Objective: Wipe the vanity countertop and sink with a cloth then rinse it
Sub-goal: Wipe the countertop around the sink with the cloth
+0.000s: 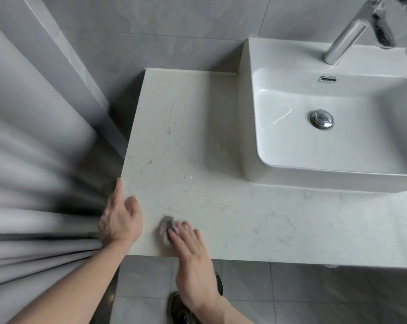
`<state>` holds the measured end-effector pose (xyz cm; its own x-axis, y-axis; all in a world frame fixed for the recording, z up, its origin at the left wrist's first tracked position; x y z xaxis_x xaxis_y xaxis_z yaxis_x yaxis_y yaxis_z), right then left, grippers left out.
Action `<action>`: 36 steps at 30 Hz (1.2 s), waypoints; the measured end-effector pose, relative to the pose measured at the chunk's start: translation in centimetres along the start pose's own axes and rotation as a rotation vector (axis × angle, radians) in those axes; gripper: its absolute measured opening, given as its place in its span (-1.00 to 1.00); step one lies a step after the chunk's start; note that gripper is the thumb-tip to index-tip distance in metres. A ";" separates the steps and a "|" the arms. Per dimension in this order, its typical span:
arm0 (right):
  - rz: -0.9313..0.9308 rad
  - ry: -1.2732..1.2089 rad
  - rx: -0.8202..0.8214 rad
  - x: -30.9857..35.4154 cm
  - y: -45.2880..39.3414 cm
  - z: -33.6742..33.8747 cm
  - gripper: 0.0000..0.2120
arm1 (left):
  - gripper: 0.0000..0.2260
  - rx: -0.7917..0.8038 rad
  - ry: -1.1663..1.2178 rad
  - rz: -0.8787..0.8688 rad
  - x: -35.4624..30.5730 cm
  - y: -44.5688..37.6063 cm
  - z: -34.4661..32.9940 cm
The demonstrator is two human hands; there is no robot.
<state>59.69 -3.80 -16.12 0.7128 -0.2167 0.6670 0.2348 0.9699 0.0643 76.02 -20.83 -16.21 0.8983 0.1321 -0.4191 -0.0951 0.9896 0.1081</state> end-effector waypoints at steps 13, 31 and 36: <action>-0.426 0.161 -0.134 -17.0 -1.2 15.3 -0.48 | -0.45 0.023 0.000 0.018 0.1 -0.2 -0.3; -0.027 0.187 0.073 6.9 -4.6 -6.4 -0.21 | -0.59 0.122 0.548 0.226 4.3 -2.5 -1.0; -0.131 0.038 -0.109 1.0 -3.2 0.5 -0.31 | -0.50 0.414 0.485 0.083 7.1 -2.4 -1.8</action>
<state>59.27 -7.07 -15.28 0.6955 -0.3470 0.6292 0.3966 0.9156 0.0666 81.89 -22.20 -21.03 0.5895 0.3145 -0.7440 0.1046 0.8836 0.4564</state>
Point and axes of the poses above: each hand's wrist, its own y-axis away from the middle knuckle, its own z-axis out of the back of the hand, x = y × z, the point moved 9 cm from there along -y, towards the middle knuckle, and after that the axes turned 4 degrees about -z, right-handed, at the moved point
